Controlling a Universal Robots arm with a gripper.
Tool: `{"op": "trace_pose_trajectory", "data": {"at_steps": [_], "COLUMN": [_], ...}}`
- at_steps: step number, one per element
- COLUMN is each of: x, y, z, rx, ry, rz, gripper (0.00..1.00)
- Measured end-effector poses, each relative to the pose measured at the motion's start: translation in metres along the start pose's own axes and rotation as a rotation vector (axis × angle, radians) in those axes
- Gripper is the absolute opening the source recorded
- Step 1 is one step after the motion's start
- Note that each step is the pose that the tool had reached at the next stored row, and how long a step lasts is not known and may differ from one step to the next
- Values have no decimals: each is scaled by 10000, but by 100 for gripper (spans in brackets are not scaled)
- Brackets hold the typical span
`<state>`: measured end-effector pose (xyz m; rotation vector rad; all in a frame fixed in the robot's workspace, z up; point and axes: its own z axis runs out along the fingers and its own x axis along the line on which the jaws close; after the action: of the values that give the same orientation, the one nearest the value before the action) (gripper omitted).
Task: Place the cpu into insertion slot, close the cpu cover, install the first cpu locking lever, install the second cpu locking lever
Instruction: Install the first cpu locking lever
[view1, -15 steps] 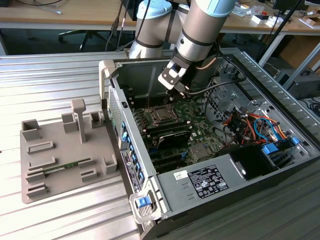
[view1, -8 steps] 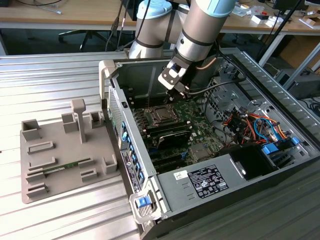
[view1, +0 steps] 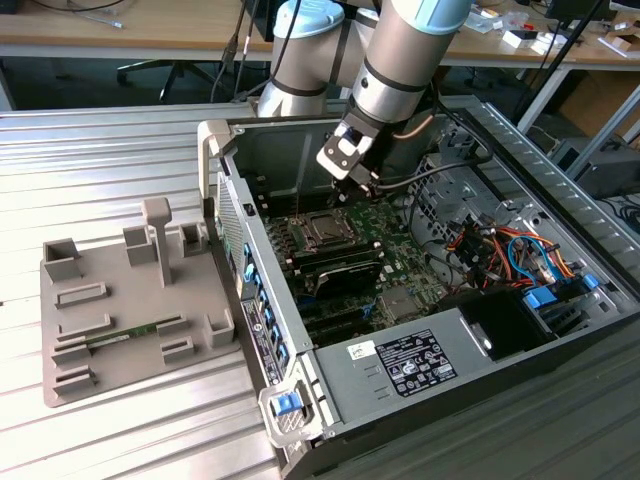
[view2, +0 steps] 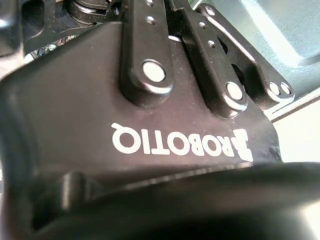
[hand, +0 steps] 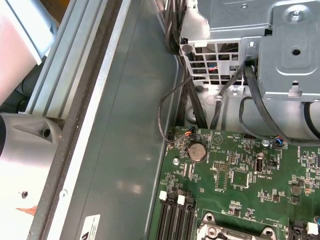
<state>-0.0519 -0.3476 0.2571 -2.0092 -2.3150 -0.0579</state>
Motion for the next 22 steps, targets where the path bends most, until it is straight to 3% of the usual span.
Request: {"op": "trace_pose_trajectory", "data": {"at_steps": [22], "x": [0], "y": [0], "z": [0], "rx": [77], "ry": [-20], "rz": [-936], "gripper": [11]}}
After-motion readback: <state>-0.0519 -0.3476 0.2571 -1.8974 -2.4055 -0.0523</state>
